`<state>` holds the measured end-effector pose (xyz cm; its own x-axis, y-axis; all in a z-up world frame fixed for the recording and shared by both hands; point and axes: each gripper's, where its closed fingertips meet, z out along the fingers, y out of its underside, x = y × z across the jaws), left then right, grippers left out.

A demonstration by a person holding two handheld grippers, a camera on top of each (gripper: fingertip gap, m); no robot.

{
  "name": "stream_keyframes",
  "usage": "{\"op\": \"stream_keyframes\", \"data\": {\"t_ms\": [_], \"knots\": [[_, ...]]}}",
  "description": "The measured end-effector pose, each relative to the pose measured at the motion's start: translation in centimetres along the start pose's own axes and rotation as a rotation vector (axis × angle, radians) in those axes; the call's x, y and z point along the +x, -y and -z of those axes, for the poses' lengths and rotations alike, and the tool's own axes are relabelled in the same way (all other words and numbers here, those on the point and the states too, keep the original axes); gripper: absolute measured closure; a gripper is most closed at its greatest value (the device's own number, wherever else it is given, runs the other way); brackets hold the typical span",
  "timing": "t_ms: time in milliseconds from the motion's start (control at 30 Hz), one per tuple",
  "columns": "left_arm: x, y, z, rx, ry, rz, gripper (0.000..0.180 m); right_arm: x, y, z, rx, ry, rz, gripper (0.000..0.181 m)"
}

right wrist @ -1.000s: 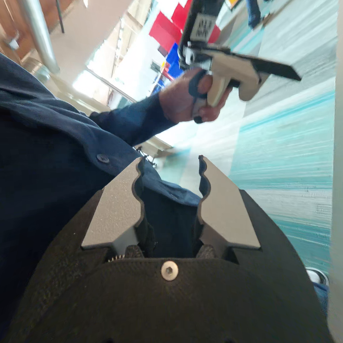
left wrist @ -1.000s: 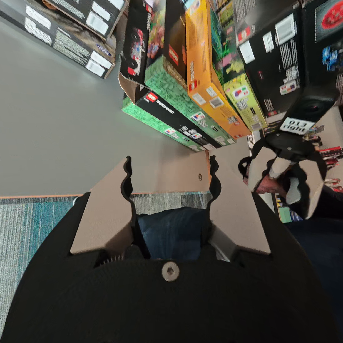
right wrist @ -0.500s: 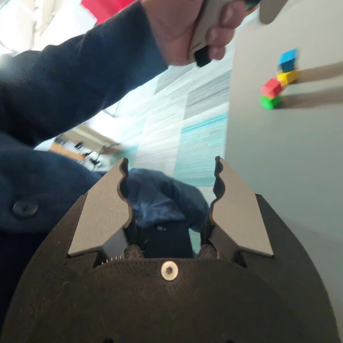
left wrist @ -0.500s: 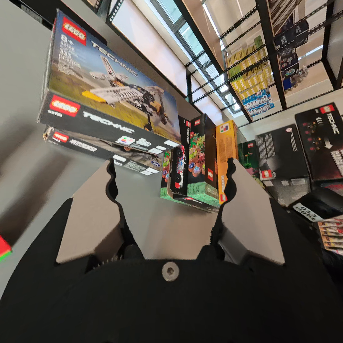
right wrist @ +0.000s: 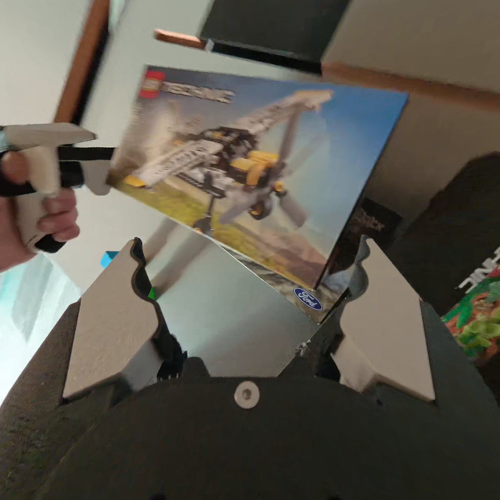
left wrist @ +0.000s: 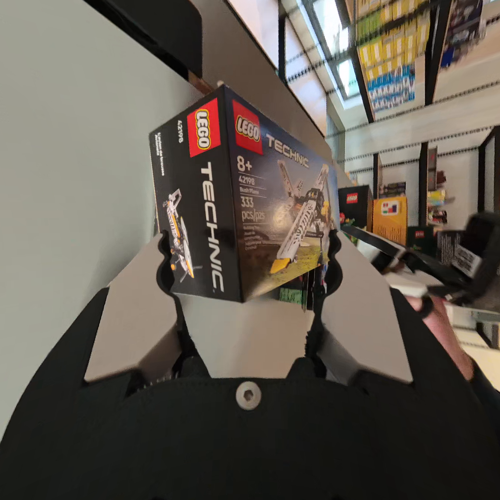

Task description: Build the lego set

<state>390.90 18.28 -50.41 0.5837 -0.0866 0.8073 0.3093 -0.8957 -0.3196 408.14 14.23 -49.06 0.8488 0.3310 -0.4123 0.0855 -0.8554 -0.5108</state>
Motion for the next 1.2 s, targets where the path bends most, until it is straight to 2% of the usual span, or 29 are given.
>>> {"op": "stream_keyframes", "data": {"t_ms": [67, 100, 233, 333, 467, 533, 633, 733, 900, 1200], "knots": [[-0.2, -0.5, -1.2, -0.083, -0.043, -0.001, 0.077, 0.5, -1.0, -1.9, -0.063, 0.028, -0.1, 0.043], [-0.4, -0.7, -1.7, -0.111, -0.047, 0.0, 0.072, 0.8, -1.8, -2.8, -0.096, 0.021, -0.133, 0.041], [-2.2, -1.8, -2.6, -0.185, -0.071, 0.027, 0.077, 1.5, -3.7, -4.6, -0.159, -0.046, -0.108, 0.039], [-2.9, -1.9, -2.6, -0.182, -0.129, 0.074, 0.078, 1.1, -3.7, -4.6, -0.155, -0.055, -0.121, 0.043], [-3.3, -1.0, -1.5, -0.154, -0.114, 0.0, 0.076, -0.2, -5.0, -4.5, -0.178, -0.073, -0.087, 0.062], [-3.5, -0.9, -0.8, -0.156, -0.102, -0.012, 0.075, -1.3, -5.8, -4.6, -0.173, -0.085, -0.075, 0.065], [-2.5, -0.1, 0.8, -0.104, -0.093, -0.093, 0.074, -2.5, -6.4, -4.2, -0.131, -0.1, -0.083, 0.077], [-1.7, 0.1, 2.4, -0.087, -0.097, -0.094, 0.074, -3.6, -6.3, -3.0, -0.096, -0.117, -0.052, 0.087], [2.3, 1.7, 5.4, 0.001, -0.164, -0.142, 0.074, -6.0, -2.9, 0.8, 0.029, -0.145, 0.003, 0.085], [18.8, 8.3, 13.9, 0.208, -0.386, -0.376, 0.074, -12.0, 8.6, 15.7, 0.346, -0.285, 0.221, 0.086]]}}
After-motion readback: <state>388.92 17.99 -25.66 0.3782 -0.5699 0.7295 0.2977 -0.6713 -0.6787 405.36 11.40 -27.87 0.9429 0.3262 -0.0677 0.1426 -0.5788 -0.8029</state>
